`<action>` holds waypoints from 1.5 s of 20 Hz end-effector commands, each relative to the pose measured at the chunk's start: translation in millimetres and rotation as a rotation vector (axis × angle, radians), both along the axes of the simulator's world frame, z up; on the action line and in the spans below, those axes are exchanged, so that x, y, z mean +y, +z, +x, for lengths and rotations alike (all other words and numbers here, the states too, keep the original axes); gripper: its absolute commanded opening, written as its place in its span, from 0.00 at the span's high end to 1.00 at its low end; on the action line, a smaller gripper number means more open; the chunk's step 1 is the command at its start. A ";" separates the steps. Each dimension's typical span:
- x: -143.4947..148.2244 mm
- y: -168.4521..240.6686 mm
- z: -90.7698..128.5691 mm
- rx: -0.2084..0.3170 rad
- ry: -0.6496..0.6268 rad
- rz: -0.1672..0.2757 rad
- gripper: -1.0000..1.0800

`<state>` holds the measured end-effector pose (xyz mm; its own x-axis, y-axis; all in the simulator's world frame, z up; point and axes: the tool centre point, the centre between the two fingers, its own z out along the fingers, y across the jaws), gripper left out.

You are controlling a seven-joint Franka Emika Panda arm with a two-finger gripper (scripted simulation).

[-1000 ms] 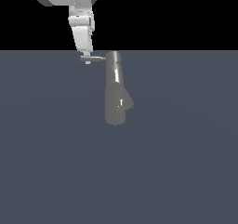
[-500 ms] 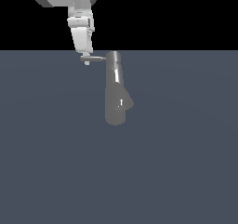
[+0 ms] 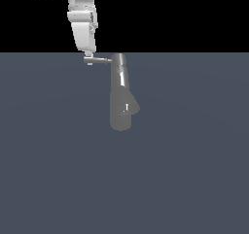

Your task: Turn on the faucet by rotating a designated handle.

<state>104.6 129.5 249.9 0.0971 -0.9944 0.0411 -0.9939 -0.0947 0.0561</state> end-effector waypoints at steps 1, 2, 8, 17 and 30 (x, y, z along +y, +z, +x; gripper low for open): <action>-0.8 1.1 -8.3 0.007 0.000 -0.001 1.00; -1.1 2.3 -10.8 0.007 0.000 -0.001 1.00; -2.4 9.7 -26.1 0.007 0.000 -0.001 1.00; -4.6 21.7 -50.4 0.007 0.000 -0.001 1.00; -36.7 36.5 -70.9 -0.001 -0.006 -0.002 1.00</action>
